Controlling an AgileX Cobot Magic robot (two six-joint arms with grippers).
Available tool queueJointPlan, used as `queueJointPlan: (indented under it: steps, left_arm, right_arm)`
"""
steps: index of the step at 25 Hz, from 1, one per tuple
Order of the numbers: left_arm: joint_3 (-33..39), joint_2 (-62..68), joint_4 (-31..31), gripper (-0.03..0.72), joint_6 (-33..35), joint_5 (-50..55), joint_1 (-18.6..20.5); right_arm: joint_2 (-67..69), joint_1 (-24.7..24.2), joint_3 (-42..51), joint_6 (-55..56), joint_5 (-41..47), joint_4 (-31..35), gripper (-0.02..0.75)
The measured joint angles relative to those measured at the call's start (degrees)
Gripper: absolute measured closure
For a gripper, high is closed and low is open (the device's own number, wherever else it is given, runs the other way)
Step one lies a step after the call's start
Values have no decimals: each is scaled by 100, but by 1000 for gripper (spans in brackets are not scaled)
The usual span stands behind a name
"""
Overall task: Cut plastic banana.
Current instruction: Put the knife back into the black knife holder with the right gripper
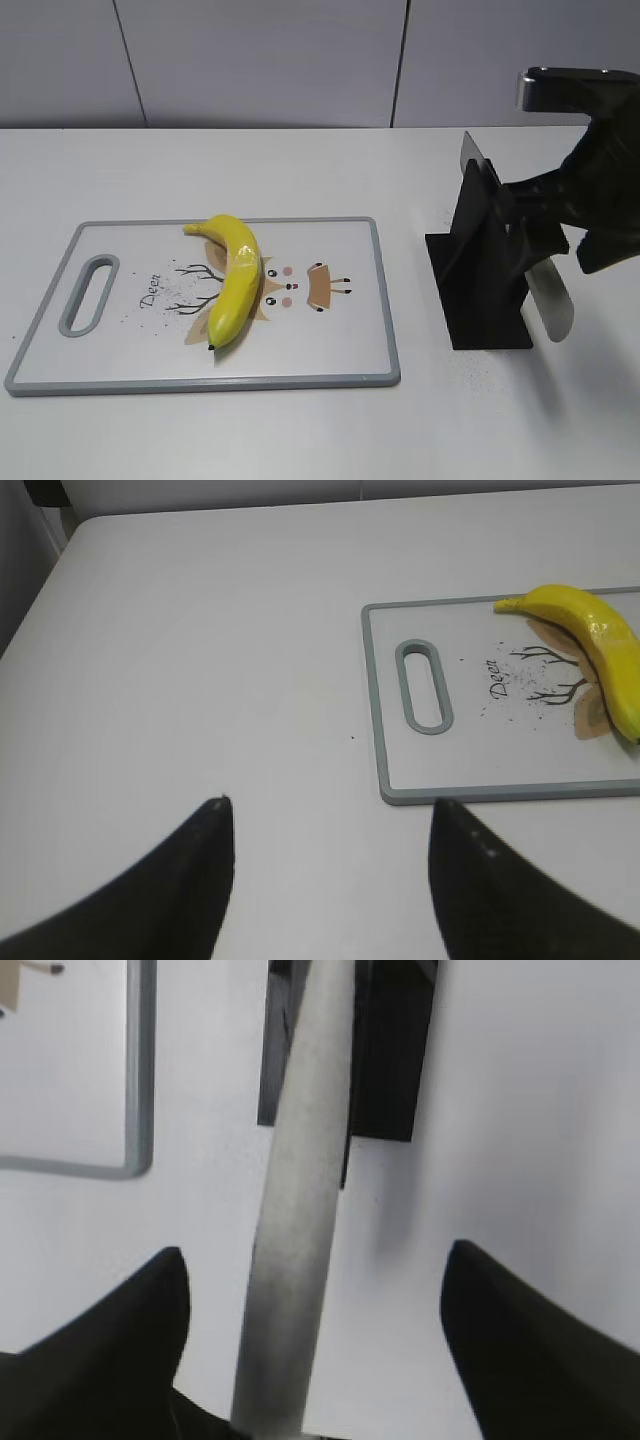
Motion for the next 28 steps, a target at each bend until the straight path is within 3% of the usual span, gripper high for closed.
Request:
queueJointPlan:
  steps: [2,5,15,28]
  left_arm:
    - [0,0,0,97,0,-2,0]
    - [0,0,0,97,0,-6,0]
    - [0,0,0,97,0,-12,0]
    - [0,0,-5,97,0,-12,0]
  right_arm:
    - [-30,0,10,-236,258,11,111]
    - [-485,0,276,-572,331,16,92]
    - [-4118,0,2576,-2010,313,18,120]
    - [-8293,0,2846,-2078,610,12,190]
